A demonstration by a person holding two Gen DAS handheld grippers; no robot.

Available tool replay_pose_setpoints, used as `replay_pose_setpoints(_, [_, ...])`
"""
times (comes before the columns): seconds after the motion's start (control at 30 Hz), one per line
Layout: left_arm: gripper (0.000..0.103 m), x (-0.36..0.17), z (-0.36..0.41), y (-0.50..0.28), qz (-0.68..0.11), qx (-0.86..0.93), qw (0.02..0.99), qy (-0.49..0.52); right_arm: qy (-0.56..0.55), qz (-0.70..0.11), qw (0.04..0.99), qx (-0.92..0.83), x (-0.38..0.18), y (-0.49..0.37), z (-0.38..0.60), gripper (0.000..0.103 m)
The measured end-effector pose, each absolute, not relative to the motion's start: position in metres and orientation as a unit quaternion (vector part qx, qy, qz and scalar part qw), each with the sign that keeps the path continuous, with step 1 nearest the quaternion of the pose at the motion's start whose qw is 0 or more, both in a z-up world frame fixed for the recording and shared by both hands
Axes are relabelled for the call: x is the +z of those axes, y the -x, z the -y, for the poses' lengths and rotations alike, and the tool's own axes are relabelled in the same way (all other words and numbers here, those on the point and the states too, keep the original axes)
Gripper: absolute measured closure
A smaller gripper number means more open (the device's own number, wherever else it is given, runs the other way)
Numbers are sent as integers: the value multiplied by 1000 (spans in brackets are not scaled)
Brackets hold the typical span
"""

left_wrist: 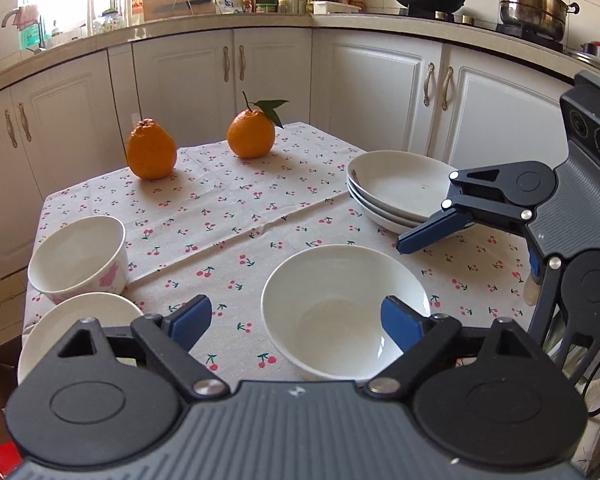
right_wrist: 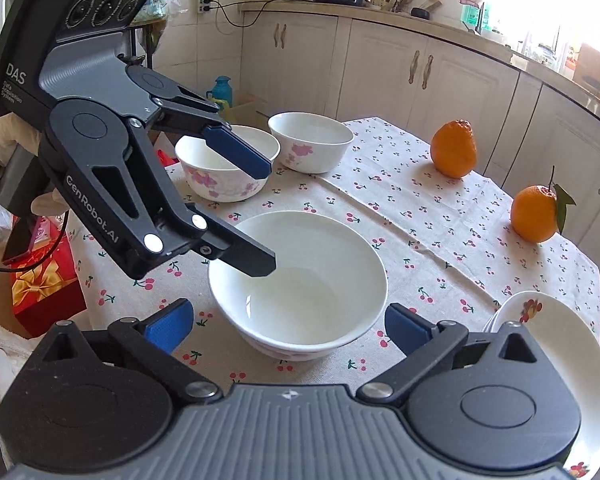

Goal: Organize plates and bowls
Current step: 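Set the bowl down on the tablecloth and open the left gripper, then move the right gripper to a white bowl and grasp its rim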

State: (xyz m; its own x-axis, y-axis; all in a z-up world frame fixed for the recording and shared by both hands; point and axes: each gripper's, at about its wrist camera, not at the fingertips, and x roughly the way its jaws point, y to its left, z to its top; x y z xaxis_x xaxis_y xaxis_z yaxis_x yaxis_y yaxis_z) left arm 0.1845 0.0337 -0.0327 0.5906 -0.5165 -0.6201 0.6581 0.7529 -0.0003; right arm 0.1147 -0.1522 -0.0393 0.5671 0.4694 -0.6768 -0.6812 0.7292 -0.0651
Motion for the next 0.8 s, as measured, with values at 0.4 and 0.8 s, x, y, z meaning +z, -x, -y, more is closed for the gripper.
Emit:
replay_pose_setpoints(0.4, [6, -35, -87, -152, -285, -227, 924, -112, 135, -339, 875, 317, -25, -130, 141, 0])
replay_pose_setpoints(0.8, [6, -54, -122, -163, -283, -169, 933, -146, 147, -333, 862, 352, -7, -164, 90, 0])
